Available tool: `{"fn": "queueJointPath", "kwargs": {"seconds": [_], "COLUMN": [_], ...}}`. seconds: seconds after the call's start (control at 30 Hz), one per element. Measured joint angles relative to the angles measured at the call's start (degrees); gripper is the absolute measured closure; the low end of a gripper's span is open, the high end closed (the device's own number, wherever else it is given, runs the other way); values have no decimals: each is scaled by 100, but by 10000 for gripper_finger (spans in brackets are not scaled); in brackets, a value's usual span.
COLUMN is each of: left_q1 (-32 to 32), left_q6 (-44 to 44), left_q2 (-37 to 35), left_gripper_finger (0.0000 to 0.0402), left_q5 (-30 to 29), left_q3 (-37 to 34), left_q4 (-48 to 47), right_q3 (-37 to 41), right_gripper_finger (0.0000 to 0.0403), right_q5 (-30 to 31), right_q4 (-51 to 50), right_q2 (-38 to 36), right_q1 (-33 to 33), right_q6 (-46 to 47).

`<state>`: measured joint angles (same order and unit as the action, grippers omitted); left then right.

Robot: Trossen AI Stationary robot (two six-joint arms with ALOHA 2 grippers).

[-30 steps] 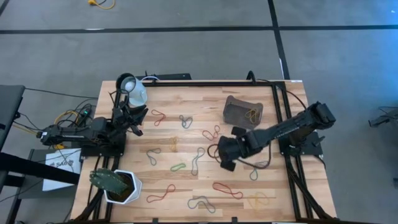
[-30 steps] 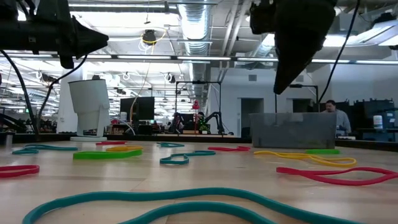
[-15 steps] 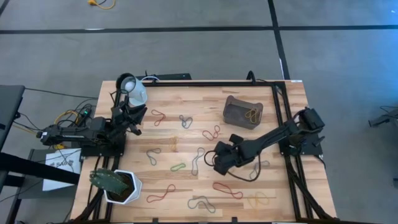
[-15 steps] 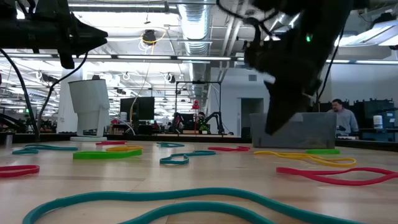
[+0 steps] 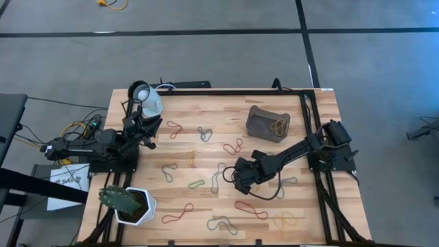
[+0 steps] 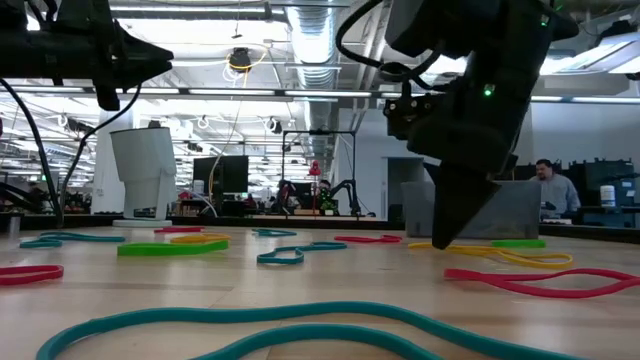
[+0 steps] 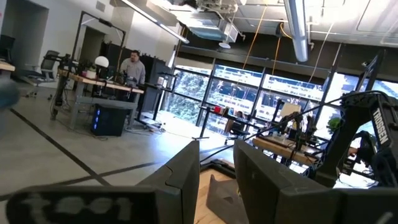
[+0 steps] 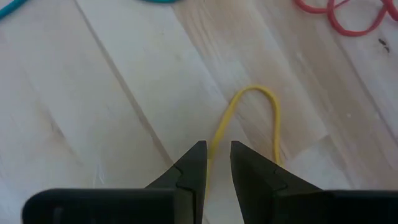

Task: Pick and place rubber bands into bin
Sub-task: Put the yellow rubber band into the black container

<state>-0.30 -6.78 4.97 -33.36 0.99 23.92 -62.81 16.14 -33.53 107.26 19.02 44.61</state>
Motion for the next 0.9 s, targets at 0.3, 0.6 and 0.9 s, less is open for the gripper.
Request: {"fn": "queueJointPath", "kwargs": {"seconds": [0.3, 0.6, 0.9], "left_q1": [0, 0, 0], "left_q6": [2, 4, 7], "left_q2": [0, 0, 0], "left_gripper_finger": [313, 313, 313], "left_q5": [-2, -5, -10], "left_q3": [0, 0, 0], "left_q4": [0, -2, -2], "right_q3": [-27, -244, -1073], "right_gripper_finger": [376, 400, 402], "right_q5": [-353, -417, 1090], "right_q4": [39, -403, -2775], "right_q2": [138, -21, -1512], "right_q1": [-115, -120, -52], "right_q6": [-33, -322, -131]}}
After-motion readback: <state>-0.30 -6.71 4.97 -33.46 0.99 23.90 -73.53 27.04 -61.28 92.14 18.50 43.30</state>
